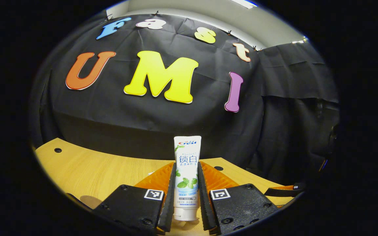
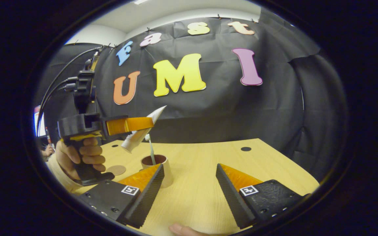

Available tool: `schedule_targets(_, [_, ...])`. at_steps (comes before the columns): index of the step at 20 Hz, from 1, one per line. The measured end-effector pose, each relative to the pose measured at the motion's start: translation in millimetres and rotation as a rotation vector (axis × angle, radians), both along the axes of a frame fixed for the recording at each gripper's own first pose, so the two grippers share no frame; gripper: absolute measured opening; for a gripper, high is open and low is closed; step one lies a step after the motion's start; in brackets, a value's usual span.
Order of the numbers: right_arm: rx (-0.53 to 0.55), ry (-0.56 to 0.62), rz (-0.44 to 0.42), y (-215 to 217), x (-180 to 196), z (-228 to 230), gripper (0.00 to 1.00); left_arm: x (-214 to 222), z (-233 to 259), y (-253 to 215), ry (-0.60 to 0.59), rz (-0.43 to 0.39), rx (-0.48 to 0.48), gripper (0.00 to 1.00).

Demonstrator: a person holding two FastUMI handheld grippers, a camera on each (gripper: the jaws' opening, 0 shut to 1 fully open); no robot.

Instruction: Put the toothbrush and toothpaste on the desktop into the cup, then pick up the cup and place it on the coaster on the desktop.

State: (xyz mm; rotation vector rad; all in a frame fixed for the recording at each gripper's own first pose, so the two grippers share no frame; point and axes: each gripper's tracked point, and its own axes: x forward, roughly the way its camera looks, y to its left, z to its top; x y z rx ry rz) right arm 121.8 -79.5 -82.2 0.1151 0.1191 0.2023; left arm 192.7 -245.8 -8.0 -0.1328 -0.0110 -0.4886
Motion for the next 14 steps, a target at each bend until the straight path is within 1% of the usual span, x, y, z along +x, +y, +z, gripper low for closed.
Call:
schedule_targets(2, [0.014, 0.008, 0.001, -3, 3, -2, 0.94, 6, -3, -2, -0.028, 0.001, 0.026, 0.38])
schedule_targets(3, [0.018, 0.009, -0.001, -5, 4, -3, 0.95, 7, -3, -4, -0.048, -0.004, 0.024, 0.38])
schedule_targets(5, [0.027, 0.019, 0.004, -5, 6, -6, 0.95, 11, -10, -8, -0.054, -0.023, 0.038, 0.38])
schedule_targets(8, [0.038, 0.043, 0.009, -5, 9, -12, 0.95, 19, -18, -10, -0.046, -0.022, 0.048, 0.38])
schedule_targets(12, [0.046, 0.054, 0.012, -5, 9, -15, 0.96, 22, -20, -5, -0.077, 0.000, 0.071, 0.40])
schedule_targets(14, [0.048, 0.057, 0.011, -5, 10, -16, 0.96, 22, -27, -4, -0.073, -0.003, 0.088, 0.41])
